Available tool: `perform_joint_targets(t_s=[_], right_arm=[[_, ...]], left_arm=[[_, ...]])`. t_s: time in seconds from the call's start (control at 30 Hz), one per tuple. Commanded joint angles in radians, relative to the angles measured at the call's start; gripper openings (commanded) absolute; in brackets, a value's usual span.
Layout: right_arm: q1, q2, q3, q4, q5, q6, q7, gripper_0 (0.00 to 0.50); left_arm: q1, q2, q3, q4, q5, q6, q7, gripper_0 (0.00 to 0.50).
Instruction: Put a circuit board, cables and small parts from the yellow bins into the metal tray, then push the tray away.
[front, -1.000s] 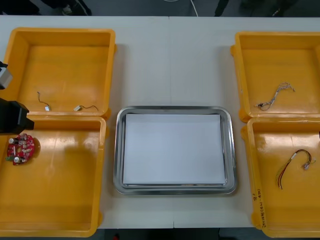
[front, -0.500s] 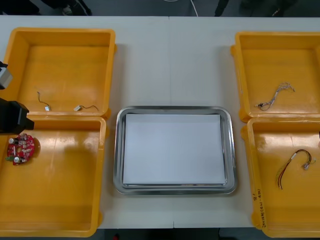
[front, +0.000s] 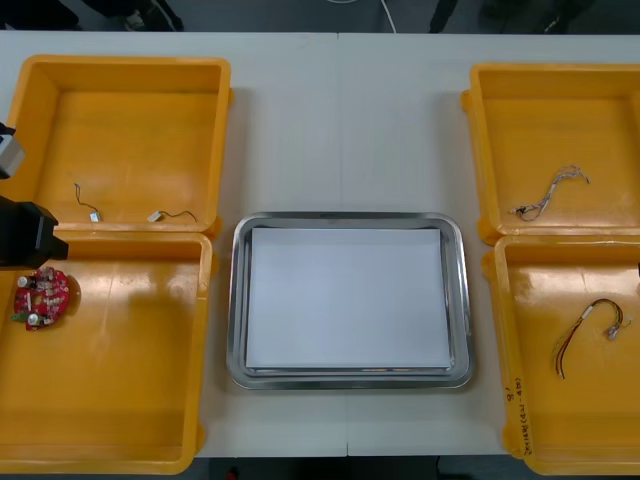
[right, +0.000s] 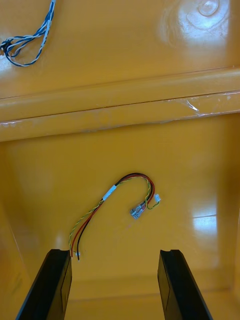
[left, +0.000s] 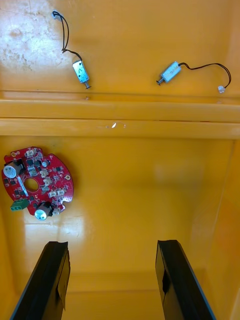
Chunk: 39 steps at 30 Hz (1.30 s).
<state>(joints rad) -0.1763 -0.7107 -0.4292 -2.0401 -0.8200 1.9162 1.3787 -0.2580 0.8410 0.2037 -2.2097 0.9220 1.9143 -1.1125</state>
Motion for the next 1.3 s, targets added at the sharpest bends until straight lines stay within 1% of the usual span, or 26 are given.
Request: perform_joint_targets(t_s=[0.03,0.1,0.17,0.2,0.47,0.5,0.53,0.63,0.7,0.9,0.97,1.07,1.1,1.13,1.17,1.3], right_arm=[[-0.015,-0.047,0.001,-0.006,0.001,0.004,-0.027,0.500],[-0.015,-0.047,0.001,-0.006,0.001,0.004,-0.027,0.500],[-0.015,-0.047,0.001,-0.006,0.001,0.004,-0.027,0.500],[-0.015,-0.047,0.001,-0.006,0.001,0.004,-0.027,0.500],[-0.015,-0.047,0.001,-0.006,0.001,0.004,-0.027,0.500],[-0.032,-0.061,-0.005,-0.008,0.004,0.004,-0.027,0.500],[-0.032,-0.061,-0.005,-0.008,0.004,0.004,-0.027,0.500],[-0.026,-0.050,-0.005,-0.003,0.005,0.004,-0.029,0.500],[-0.032,-0.055,-0.003,-0.009,0.009,0.004,-0.029,0.500],[-0.014,-0.047,0.038,-0.017,0.056,0.003,-0.043,0.500],[-0.005,-0.036,0.040,-0.015,0.062,-0.008,-0.047,0.500],[0.014,-0.004,0.040,-0.015,0.079,-0.037,-0.061,0.500],[0.014,-0.004,0.040,-0.015,0.079,-0.037,-0.061,0.500],[0.020,0.019,0.040,-0.015,0.094,-0.055,-0.072,0.500],[0.021,0.023,0.040,-0.014,0.099,-0.060,-0.073,0.500],[0.026,0.073,0.038,0.024,0.128,-0.114,-0.095,0.500]], left_arm=[[0.045,0.015,0.000,-0.008,0.008,0.006,-0.072,0.500],[0.045,0.013,0.000,-0.008,0.008,0.006,-0.072,0.500],[0.054,-0.003,-0.003,-0.001,-0.002,0.006,-0.072,0.500],[0.045,0.006,-0.004,0.001,0.000,0.006,-0.073,0.500],[0.036,0.017,-0.001,0.001,0.001,0.006,-0.073,0.500],[0.034,0.020,0.002,0.001,0.003,0.006,-0.073,0.500],[0.034,0.020,0.002,0.001,0.003,0.006,-0.073,0.500],[0.034,0.033,0.016,0.001,0.017,0.006,-0.081,0.500],[0.034,0.040,0.019,0.001,0.021,0.006,-0.084,0.500],[0.042,0.049,0.036,0.001,0.037,0.006,-0.101,0.500],[0.049,0.049,0.043,0.001,0.038,0.006,-0.105,0.500],[0.075,0.052,0.054,0.001,0.040,0.006,-0.116,0.500],[0.075,0.052,0.054,0.001,0.040,0.006,-0.116,0.500],[0.091,0.058,0.056,0.001,0.040,0.006,-0.125,0.500],[0.095,0.061,0.056,0.001,0.040,0.006,-0.127,0.500],[0.115,0.066,0.057,0.001,0.034,0.006,-0.144,0.500]])
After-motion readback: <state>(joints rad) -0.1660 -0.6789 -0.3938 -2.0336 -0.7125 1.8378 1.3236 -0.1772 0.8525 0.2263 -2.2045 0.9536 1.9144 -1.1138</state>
